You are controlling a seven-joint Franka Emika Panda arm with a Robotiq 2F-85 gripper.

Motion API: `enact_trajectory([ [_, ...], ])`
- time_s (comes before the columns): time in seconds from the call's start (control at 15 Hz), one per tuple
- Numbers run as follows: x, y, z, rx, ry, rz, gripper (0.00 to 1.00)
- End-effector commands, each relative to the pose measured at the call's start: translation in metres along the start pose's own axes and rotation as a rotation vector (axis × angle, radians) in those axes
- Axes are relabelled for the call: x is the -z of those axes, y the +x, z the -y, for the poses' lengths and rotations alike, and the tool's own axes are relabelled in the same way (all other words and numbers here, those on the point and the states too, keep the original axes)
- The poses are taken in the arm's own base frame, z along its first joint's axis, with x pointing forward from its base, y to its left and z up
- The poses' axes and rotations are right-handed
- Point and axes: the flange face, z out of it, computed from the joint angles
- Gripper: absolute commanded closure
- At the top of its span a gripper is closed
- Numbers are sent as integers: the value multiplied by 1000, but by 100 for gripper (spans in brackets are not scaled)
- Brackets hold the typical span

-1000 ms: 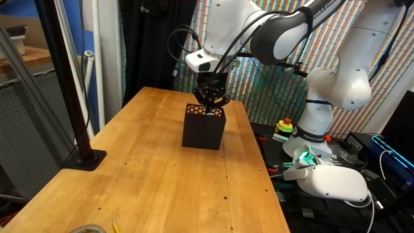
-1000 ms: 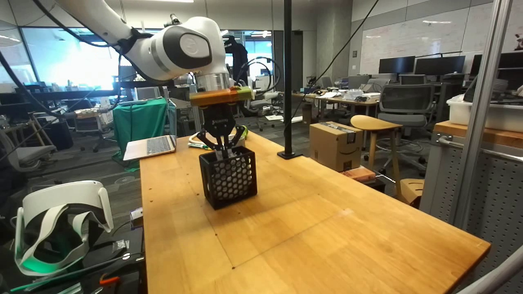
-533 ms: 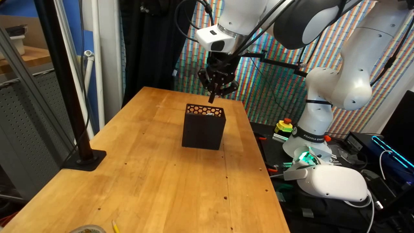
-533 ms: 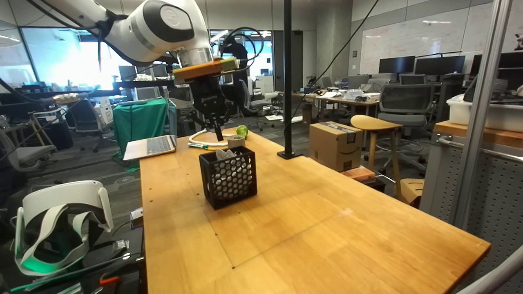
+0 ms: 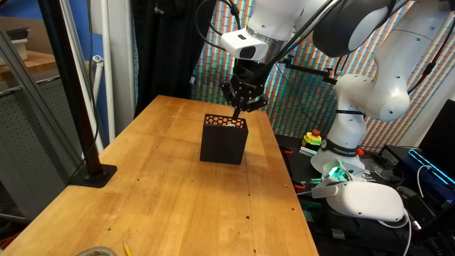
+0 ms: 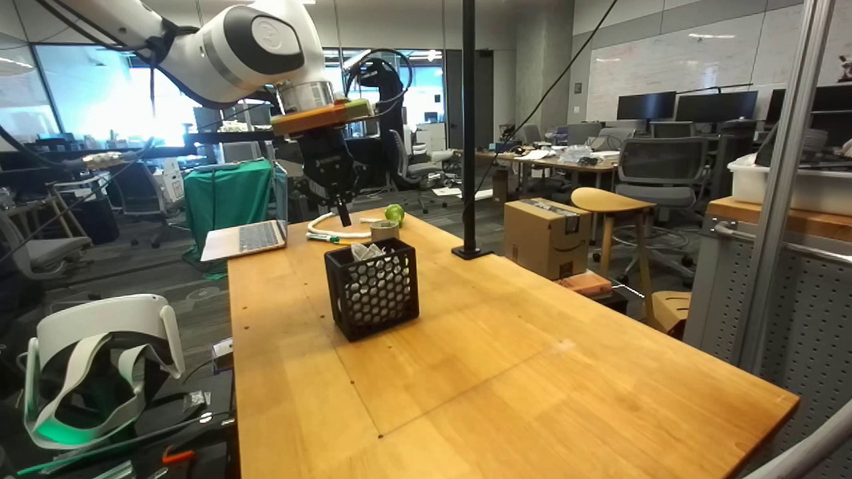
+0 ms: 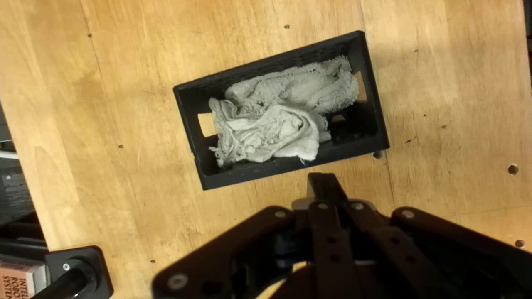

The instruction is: Pick the cloth and put it in the black box

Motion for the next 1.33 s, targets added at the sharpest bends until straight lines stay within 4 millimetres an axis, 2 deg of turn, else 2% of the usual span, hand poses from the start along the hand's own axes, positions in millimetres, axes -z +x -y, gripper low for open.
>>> enact_trajectory([
  [0.0, 0, -1, 3, -24, 6, -39, 99],
  [0.93, -34, -11, -3, -48, 56, -47, 99],
  [1.27, -38, -18, -7, -63, 59, -36, 99],
])
